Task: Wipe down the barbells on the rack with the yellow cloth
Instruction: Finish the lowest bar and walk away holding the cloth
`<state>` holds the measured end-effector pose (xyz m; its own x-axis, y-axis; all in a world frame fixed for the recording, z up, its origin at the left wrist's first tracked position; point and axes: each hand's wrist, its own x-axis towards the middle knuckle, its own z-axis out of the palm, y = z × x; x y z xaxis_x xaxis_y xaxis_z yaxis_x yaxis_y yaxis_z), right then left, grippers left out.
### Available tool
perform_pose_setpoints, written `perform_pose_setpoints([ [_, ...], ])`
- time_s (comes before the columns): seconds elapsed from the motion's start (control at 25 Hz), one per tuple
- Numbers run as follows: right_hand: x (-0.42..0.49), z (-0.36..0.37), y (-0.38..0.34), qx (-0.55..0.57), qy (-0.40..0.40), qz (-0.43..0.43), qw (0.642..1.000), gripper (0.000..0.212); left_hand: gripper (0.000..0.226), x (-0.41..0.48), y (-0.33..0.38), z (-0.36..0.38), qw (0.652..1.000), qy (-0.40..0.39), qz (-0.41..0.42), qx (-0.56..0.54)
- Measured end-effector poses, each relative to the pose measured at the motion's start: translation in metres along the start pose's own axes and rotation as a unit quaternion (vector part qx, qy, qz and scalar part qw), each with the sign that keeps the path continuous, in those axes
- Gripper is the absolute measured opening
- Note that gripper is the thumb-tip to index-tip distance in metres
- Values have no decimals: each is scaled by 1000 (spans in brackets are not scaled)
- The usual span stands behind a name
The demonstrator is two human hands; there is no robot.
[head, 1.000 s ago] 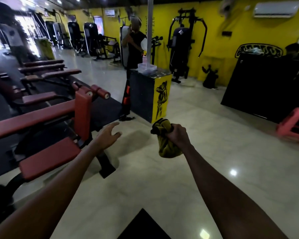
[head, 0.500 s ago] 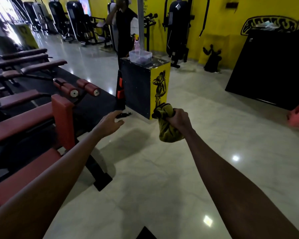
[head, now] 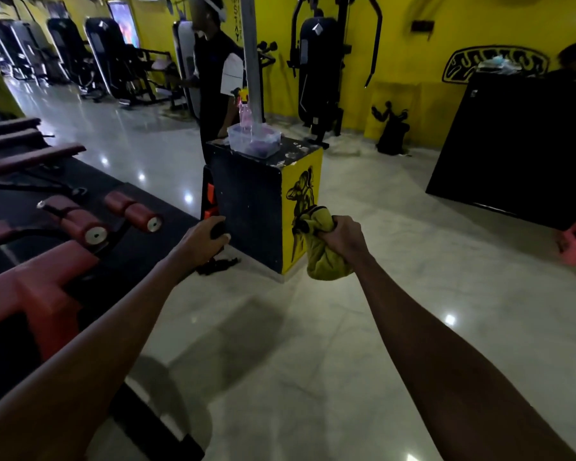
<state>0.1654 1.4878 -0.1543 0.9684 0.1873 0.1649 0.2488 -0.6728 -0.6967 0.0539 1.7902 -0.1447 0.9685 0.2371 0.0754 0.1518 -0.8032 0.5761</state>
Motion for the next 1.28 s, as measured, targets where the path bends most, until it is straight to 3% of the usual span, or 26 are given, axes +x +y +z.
perform_pose_setpoints([
  [0.52,397,88,-12,-13,23,-13,1000,40,54,405,-55,-23,999,31,25,5],
  [0.84,620,150,-46,-34,8,-2,999,44,52,607,-82,-26,999,34,21,7],
  [1.04,758,205,-67,-69,8,-14,997,32,52,733,-130,-22,999,42,32,-3],
  [1.28,903,266,-109,-2,32,20,999,52,52,862,-197,-17,999,7,38,-5],
])
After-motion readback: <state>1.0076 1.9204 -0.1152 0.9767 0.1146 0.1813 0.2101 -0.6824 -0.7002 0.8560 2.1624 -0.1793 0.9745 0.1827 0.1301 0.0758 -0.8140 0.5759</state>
